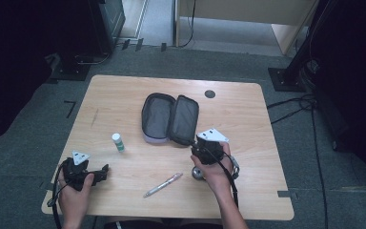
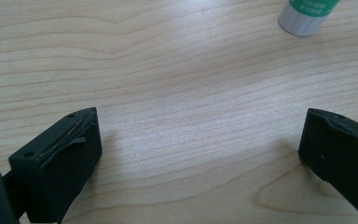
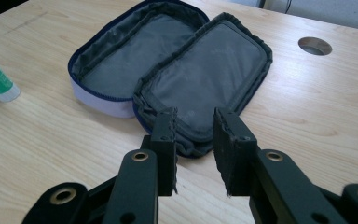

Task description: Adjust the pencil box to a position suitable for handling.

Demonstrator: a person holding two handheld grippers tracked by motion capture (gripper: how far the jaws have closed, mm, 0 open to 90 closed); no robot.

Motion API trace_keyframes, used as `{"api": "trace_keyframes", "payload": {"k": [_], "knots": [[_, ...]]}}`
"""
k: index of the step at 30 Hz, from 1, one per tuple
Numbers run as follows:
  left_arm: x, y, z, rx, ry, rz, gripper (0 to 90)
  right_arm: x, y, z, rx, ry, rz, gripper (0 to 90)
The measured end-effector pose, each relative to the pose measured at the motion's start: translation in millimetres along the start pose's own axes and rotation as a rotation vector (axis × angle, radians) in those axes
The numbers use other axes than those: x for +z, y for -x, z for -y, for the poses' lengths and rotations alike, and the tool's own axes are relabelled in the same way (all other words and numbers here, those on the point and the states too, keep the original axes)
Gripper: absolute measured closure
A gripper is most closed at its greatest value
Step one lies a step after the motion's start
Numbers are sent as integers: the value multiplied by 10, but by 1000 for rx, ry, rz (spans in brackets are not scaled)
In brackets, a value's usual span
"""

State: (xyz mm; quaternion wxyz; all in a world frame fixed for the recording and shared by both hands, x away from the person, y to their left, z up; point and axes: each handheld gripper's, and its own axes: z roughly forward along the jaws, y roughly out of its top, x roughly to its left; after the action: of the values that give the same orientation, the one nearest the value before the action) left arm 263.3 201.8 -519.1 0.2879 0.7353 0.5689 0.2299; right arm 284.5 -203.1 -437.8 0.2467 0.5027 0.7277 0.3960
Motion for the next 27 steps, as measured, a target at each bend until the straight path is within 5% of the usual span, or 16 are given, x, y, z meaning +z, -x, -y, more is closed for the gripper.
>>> {"api": "trace_keyframes", "payload": {"k": [11, 17, 27], "knots": [[2, 1, -2, -4, 0, 0, 0, 193, -151, -68, -26, -21, 8, 703], [11, 6, -13, -7, -1, -3, 0, 300, -237, -104, -34, -27, -26, 671], [10, 5, -13, -5, -3, -3, 0, 525, -346, -156, -24, -62, -73, 746]]}}
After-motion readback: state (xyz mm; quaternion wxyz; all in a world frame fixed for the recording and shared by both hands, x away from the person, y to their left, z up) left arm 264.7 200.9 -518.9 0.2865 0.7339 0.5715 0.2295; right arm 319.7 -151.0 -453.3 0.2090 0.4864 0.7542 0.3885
